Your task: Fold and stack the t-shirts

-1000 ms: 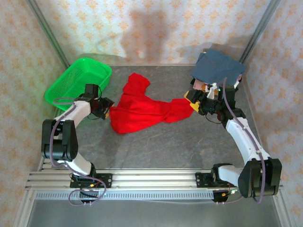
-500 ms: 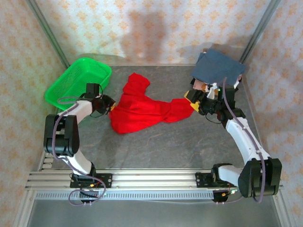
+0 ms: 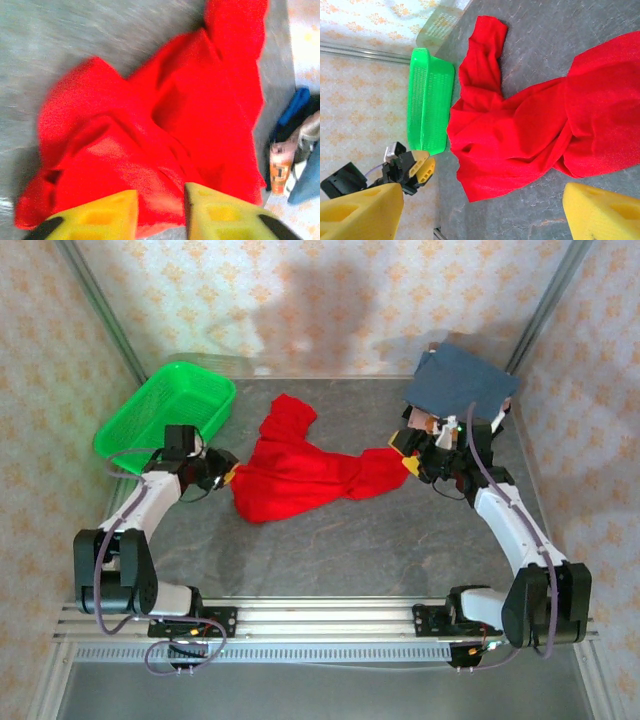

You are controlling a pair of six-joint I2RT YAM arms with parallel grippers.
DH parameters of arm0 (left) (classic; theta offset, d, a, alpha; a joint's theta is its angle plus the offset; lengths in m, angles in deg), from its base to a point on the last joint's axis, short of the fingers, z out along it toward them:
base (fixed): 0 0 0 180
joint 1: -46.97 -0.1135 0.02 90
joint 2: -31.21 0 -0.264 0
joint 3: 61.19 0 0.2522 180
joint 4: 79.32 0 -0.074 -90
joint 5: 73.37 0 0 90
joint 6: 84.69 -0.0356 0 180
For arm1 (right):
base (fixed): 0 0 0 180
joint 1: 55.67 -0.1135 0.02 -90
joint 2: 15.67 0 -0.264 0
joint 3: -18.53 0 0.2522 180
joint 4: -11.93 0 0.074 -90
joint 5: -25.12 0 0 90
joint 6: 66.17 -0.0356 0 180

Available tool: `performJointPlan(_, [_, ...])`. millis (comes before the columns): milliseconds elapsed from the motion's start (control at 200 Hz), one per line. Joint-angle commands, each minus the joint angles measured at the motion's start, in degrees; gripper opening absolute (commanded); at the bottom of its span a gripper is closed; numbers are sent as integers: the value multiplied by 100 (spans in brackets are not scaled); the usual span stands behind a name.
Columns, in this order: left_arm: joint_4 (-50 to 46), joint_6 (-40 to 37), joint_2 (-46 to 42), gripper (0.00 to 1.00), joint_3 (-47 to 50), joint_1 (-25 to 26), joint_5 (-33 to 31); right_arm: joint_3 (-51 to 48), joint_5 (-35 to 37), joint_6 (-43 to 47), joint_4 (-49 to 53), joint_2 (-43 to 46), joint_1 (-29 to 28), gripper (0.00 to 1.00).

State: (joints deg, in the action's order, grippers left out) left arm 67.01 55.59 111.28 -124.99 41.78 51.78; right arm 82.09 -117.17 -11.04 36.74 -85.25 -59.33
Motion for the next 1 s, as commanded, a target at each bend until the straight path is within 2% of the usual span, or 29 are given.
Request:
performJointPlan(0, [-170,-196,312,36,71,-69,-58,-86,96,-50,-232,-2,-56,84])
performJointPlan(160, [205,-137,925,36,-84,-69,-9,-155,94,18,-165,-70,-91,85])
performJointPlan(415, [758,134,1382,34,-164,-69,140,-205,153,216,73,-69,-144,89])
performJointPlan(560, [1078,376,1353,33,-124,-61,261,-243,150,196,55,-82,-143,89])
performJointPlan(721, [940,374,1085,32,-143,-61,301,-242,170,157,-1,-110,-152,89])
performJointPlan(996, [1272,553,1337,32,-55,-62,259,-226,158,94,-114,-224,-161,89])
